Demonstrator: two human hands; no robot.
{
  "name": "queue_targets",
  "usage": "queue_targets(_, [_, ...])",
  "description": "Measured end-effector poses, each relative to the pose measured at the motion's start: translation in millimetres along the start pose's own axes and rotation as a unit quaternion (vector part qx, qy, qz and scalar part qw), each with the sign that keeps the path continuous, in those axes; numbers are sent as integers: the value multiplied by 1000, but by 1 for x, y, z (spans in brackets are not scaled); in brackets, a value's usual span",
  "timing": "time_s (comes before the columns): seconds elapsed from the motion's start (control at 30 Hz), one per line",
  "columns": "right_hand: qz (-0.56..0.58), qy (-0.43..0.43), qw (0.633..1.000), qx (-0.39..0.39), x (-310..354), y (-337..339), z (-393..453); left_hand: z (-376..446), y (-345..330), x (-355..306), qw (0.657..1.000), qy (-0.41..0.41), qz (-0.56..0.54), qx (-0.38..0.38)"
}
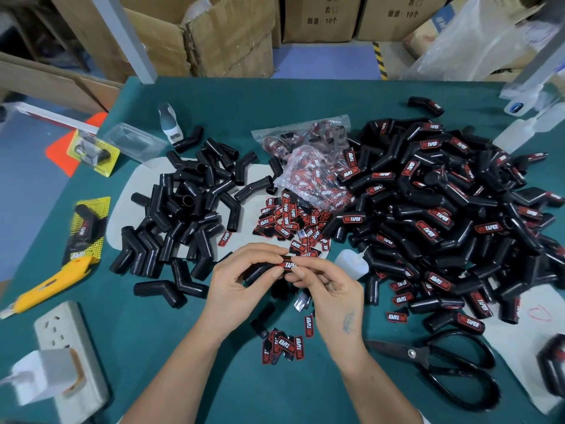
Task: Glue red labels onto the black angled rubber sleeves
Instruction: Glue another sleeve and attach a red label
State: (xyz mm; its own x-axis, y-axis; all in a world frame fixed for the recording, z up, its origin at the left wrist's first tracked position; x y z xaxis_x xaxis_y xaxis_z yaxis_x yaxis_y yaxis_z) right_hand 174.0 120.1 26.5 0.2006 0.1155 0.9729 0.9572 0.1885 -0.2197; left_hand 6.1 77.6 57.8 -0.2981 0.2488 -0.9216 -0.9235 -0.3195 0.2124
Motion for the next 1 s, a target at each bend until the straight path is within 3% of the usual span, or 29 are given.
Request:
queue_targets(0.23, [4, 7, 1000, -2, 1, 0, -1, 2, -4, -2, 998, -28, 38, 31])
queue_targets(1.0, [-29, 6, 999, 21, -3, -3, 0, 1, -6, 8, 1000, -7, 17, 18])
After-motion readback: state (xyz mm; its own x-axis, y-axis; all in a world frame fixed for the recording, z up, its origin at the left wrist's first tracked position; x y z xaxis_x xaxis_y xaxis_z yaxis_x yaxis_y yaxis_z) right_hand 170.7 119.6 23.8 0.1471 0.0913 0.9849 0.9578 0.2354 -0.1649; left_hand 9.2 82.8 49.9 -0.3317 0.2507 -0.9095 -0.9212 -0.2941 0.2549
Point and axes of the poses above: each hand's wrist, its own z-axis towards the middle knuckle, its own y-axis out of the back of the hand, x = y × z, the point moved 10 cm from there along z, towards the middle knuckle
